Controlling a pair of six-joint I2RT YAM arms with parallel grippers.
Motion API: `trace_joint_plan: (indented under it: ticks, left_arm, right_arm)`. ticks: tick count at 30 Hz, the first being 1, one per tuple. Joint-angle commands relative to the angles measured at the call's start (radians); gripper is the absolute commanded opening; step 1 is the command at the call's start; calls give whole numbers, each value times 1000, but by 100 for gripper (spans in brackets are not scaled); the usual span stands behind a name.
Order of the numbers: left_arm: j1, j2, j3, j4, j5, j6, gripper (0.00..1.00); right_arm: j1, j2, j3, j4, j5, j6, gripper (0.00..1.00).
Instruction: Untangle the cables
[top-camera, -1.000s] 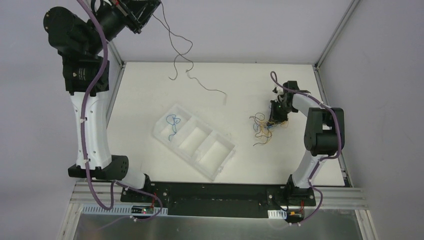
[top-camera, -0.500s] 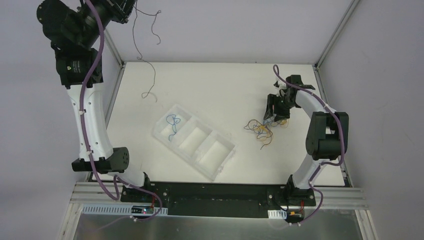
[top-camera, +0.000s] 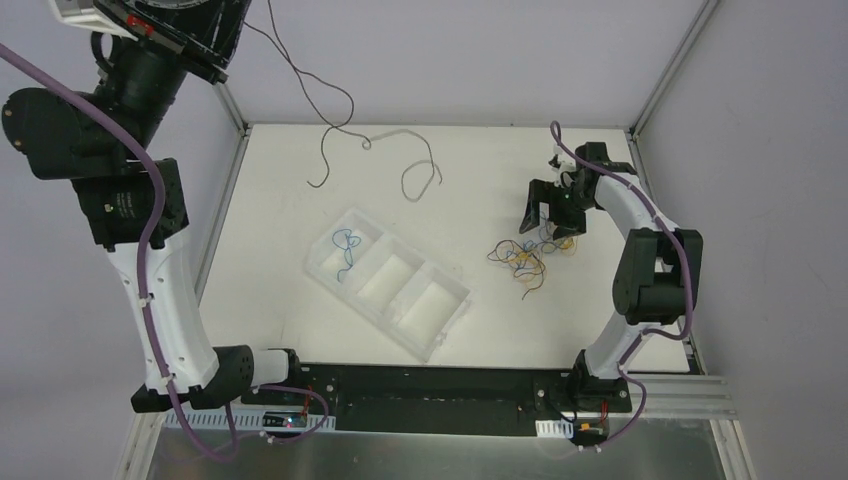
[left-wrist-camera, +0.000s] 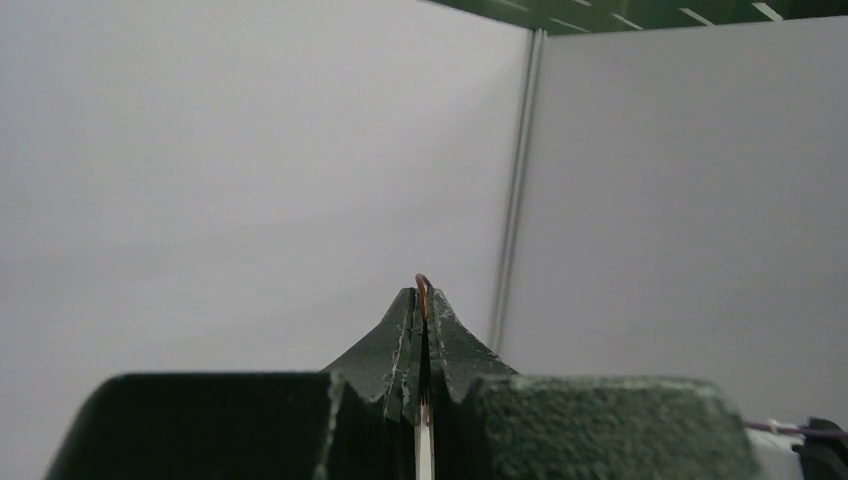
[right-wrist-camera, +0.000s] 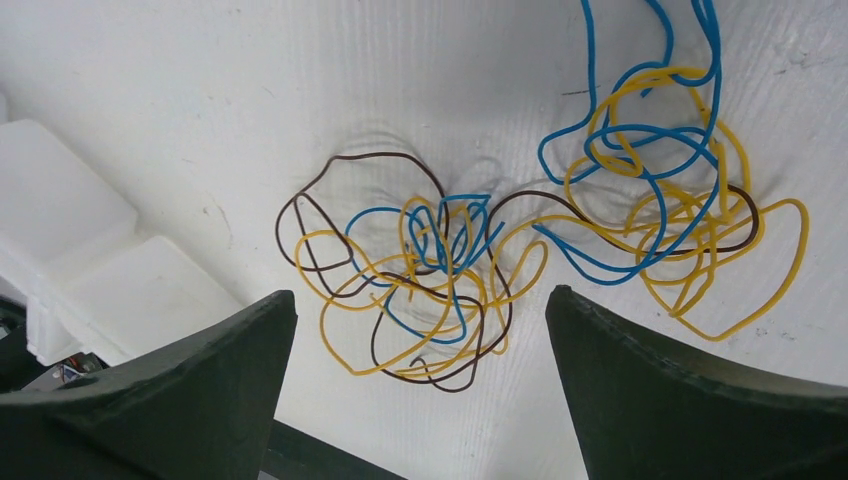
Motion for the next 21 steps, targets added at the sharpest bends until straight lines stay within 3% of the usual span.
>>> trace_joint_plan:
  ticks: [1,8,14,17,21]
  left_arm:
    - [-3,-18,-190,117,144,-211,0]
    - [-5,-150,-508,81,276,-183,0]
    - [-5,-336,-894,-87,303,51,0]
    - [-5,-372,-936,-130,327,92,0]
    - [-5,-363,-859,-132,335,77,0]
  right_arm:
    - [-3,-69,42,-50,-56,26,99]
    - [-1,-86,27,-61,-72,24,99]
    - [-1,-94,5,-61,-79,16,99]
    - [-1,-89,1,-60,-75,14,99]
    - [-2,-84,5,-60,-74,13,99]
